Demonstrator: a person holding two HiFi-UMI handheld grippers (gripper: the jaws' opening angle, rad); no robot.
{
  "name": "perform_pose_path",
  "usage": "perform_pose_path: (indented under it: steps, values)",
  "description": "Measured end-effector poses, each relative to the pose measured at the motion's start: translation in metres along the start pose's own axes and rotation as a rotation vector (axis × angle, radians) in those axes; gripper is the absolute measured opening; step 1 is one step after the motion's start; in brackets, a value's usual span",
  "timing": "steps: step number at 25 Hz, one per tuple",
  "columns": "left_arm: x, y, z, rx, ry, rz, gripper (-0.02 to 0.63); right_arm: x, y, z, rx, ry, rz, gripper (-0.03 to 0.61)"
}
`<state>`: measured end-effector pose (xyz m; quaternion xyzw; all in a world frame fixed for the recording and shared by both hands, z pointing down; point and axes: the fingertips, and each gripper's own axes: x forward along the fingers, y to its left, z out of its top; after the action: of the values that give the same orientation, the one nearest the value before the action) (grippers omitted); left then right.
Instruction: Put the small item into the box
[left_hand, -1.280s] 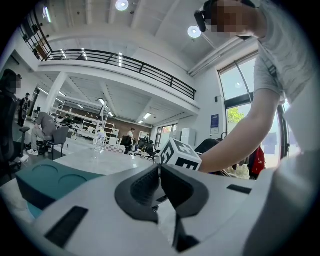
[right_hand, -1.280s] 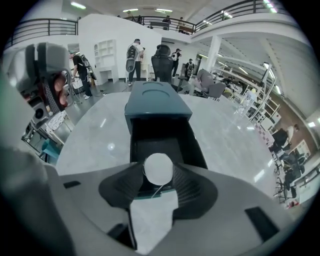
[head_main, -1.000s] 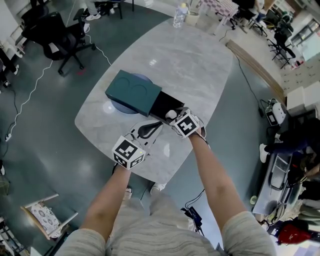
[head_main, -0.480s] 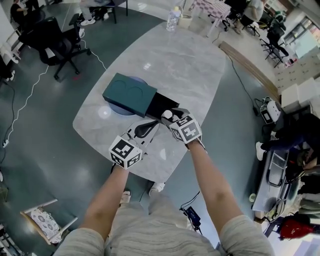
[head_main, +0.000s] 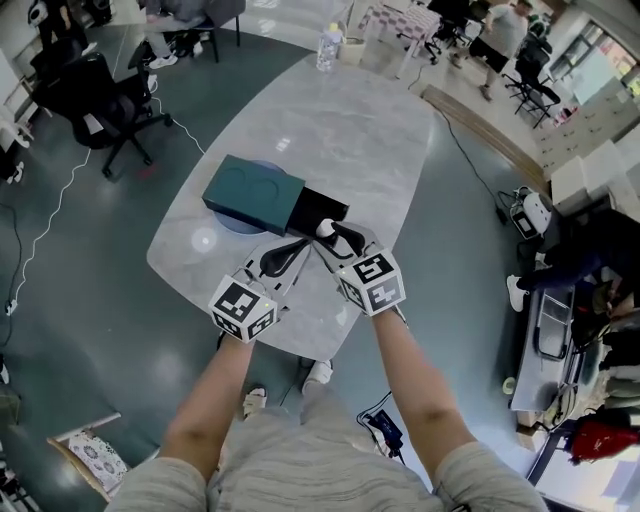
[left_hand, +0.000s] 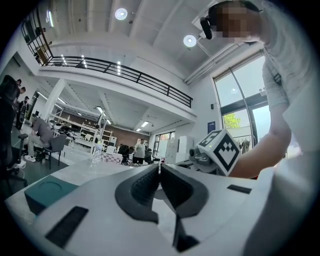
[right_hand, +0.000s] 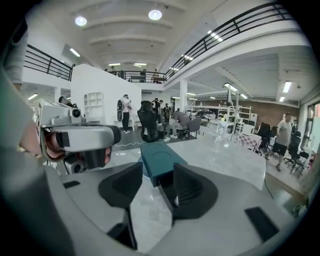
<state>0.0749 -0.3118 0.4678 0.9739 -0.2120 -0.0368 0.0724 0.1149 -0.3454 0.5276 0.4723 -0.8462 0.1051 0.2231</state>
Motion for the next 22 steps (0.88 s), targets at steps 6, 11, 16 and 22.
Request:
perform_pose_path:
  steps: [6, 11, 16, 22]
  values:
    - [-0.015, -0.019, 0.024, 0.019, -0.028, -0.032, 0.023, -0.038, 0.025, 0.025, 0.03, -0.118, -0.035, 0.135]
    - [-0.028, -0.039, 0.039, 0.019, -0.041, -0.059, 0.023, -0.071, 0.048, 0.033, -0.002, -0.159, -0.07, 0.092]
    - [-0.04, -0.057, 0.048, 0.038, -0.036, -0.087, 0.023, -0.1, 0.066, 0.041, -0.012, -0.197, -0.093, 0.059]
    - [-0.055, -0.08, 0.061, 0.042, -0.041, -0.119, 0.021, -0.135, 0.081, 0.057, -0.013, -0.267, -0.132, 0.034]
